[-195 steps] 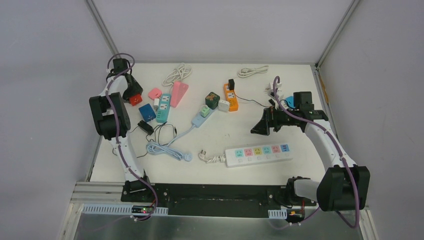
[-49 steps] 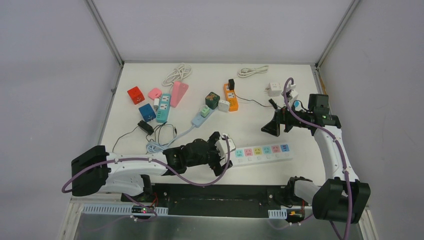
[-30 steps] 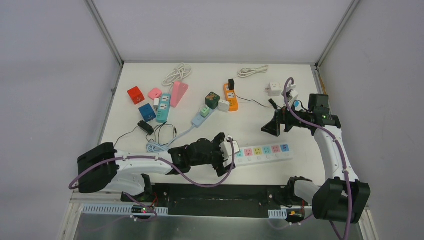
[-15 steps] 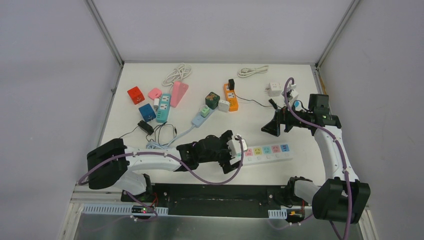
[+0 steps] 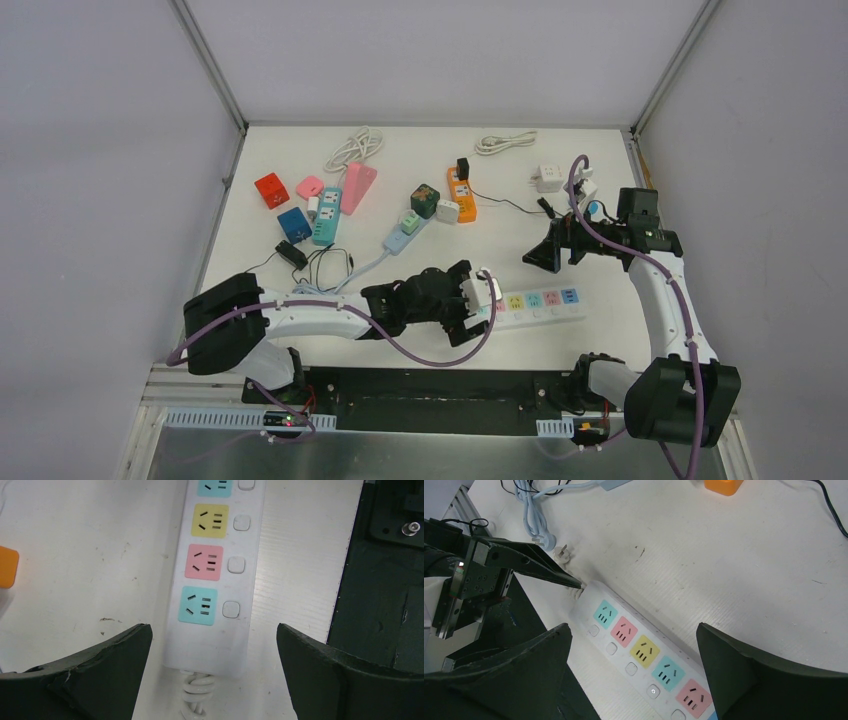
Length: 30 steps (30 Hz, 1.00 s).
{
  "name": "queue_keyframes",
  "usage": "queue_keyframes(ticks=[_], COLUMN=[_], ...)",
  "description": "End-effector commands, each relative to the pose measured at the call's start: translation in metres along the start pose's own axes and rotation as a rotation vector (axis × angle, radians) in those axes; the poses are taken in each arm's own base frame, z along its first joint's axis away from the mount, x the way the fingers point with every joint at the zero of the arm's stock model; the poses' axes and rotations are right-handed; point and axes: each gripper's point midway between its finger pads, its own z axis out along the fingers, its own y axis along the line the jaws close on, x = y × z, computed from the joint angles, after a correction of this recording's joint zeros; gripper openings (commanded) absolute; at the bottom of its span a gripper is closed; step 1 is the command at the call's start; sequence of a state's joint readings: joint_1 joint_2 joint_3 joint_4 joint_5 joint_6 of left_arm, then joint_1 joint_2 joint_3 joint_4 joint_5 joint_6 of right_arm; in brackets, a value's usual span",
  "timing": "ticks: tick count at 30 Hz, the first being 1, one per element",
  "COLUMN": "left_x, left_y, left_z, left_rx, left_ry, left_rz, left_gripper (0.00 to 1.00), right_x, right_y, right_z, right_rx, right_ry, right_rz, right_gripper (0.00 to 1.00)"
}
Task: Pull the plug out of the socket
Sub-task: Pick up the socket from the center of the board.
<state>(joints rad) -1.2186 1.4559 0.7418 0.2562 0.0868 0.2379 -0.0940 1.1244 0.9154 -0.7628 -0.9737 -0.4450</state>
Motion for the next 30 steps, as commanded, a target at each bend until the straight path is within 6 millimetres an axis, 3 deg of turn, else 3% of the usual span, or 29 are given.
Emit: queue_keyframes(ticks=[1,12,20,30], left_x=[-0.023,-0.027,0.001,0.024], left_y=[0.001,0.006,0.006,0.017], left_z=[0.002,0.008,0.036,0.059], left_rx=[-0.004,0.013,0.102,0.096], left_ry=[-0.052,0.017,0.219,0.306], left_rz=[0.002,0.081,0.002,-0.019], left_gripper=[0.99,0.99,0.99,0.99], right_x=[-0.012,-0.012,-0.012,-0.012], right_y=[0.005,0.005,0.005,0.005], right_z=[-0.005,-0.005,-0.005,-0.006], right_rx=[-0.01,-0.012,-0.01,-0.01], right_ry=[-0.039,-0.037,-0.039,-0.04], right_rz=[-0.059,-0.057,-0.058,-0.054], right_gripper=[1.0,1.0,1.0,1.0])
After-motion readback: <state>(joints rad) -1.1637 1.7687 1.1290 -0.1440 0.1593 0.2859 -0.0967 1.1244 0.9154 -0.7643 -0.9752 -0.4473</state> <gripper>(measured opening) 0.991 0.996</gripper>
